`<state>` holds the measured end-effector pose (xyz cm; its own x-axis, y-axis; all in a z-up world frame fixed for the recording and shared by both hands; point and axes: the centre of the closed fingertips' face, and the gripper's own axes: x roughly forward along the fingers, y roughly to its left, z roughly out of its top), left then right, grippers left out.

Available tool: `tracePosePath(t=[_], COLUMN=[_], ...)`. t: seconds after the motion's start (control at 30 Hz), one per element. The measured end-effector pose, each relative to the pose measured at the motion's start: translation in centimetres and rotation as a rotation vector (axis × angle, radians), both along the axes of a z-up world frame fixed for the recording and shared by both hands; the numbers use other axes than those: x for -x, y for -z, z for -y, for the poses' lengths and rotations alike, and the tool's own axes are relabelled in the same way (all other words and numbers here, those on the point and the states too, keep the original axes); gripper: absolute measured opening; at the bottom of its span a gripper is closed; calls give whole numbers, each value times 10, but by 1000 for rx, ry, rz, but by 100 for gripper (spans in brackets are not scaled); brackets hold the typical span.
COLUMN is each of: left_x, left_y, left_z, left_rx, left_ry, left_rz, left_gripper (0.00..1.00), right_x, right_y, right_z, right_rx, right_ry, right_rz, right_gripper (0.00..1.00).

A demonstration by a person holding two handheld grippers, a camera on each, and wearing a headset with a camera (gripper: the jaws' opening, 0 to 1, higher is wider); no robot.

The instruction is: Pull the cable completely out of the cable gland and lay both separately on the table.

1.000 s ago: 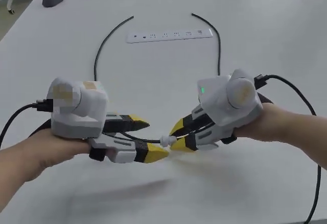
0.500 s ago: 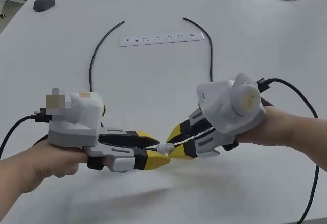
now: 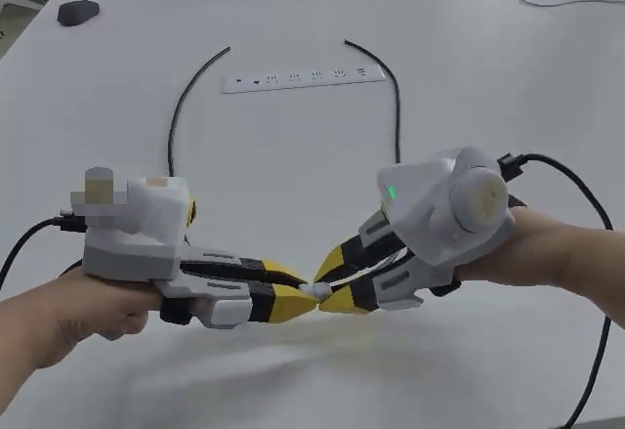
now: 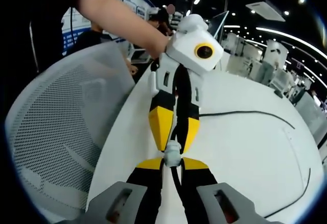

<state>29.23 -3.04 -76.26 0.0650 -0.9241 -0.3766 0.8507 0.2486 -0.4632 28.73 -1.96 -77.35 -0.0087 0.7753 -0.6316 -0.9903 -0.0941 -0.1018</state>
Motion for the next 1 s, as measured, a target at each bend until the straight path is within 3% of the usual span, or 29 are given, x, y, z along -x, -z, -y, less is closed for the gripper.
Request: tracePosePath(t=[0.4, 0.8, 0.93, 1.0], left_x=[4, 1, -1, -1], left_y=[-3, -8, -10, -10], left_z=[-2, -2, 0, 1], left_rx=[-7, 21, 41, 40], left_ry=[33, 13, -7, 3], left_rz=[48, 28, 0, 14], left_gripper=[16, 16, 16, 16], right_x=[2, 0, 0, 0], right_y=[-5, -10, -12, -12], right_z=[1, 2, 2, 2], right_rx=[-12, -31, -38, -38], right_ry=[-7, 4, 8, 9], right_rz=[11, 5, 4, 4], right_gripper=[8, 8, 8, 8])
